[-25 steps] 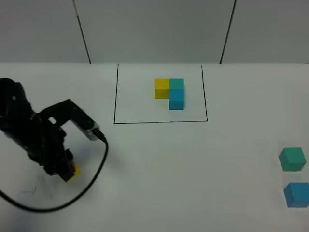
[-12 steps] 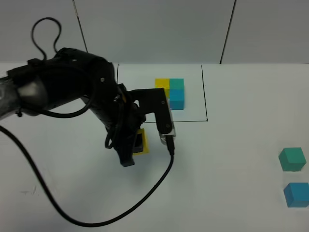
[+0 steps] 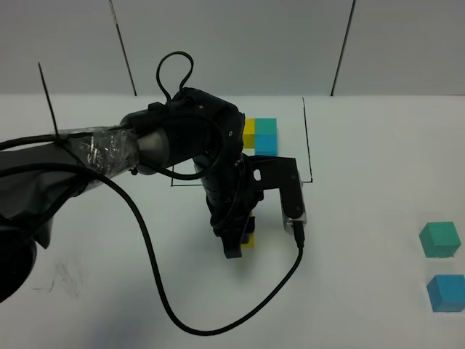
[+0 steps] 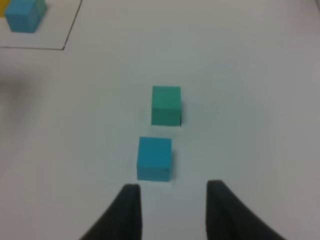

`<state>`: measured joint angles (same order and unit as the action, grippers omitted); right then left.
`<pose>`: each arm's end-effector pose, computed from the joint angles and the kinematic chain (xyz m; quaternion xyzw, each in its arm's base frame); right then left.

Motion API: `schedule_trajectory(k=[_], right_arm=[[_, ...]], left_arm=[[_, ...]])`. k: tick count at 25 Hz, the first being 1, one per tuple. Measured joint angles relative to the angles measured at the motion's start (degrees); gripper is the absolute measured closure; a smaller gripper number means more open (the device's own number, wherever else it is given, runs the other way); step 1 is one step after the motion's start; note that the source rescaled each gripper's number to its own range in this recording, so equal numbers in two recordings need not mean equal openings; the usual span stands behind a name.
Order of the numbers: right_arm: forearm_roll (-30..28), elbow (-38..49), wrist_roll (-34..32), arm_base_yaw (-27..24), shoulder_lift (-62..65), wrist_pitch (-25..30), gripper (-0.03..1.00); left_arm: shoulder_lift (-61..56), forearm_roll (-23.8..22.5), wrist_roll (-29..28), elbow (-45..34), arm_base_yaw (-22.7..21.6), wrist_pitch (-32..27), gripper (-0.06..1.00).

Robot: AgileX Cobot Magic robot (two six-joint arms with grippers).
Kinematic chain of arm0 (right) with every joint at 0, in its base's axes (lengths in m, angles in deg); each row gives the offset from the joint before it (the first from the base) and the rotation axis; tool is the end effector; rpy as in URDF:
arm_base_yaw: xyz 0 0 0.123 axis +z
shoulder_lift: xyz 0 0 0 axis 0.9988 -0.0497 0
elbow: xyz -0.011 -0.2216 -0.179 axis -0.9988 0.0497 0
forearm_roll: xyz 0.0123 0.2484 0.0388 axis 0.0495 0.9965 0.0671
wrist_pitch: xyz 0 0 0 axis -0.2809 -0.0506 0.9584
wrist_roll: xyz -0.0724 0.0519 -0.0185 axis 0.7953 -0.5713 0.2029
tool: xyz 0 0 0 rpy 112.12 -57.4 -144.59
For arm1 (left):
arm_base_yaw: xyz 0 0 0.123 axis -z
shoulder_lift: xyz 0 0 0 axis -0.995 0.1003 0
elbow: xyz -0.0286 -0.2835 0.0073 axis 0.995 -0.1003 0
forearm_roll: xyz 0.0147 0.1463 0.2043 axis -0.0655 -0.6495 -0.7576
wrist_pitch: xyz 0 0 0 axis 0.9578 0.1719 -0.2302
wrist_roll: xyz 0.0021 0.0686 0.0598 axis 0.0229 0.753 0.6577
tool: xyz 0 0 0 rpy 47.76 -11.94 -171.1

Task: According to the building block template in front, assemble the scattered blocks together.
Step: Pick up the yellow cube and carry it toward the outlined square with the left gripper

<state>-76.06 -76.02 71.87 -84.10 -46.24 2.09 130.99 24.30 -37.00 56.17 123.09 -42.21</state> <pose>-0.0053 -0.0033 0.2748 -0.0271 0.8538 -0.0085 0.5199 0.3473 -0.2854 0.1565 0.6897 0.7138 -0.0140 0.1207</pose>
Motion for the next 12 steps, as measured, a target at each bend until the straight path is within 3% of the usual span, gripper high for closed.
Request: schedule_trajectory(k=[12], right_arm=[[0.0,0.0,0.0,0.0,0.0,0.0,0.97]], left_arm=[[3.68,0.0,0.05,0.57,0.0,0.93,0.94]])
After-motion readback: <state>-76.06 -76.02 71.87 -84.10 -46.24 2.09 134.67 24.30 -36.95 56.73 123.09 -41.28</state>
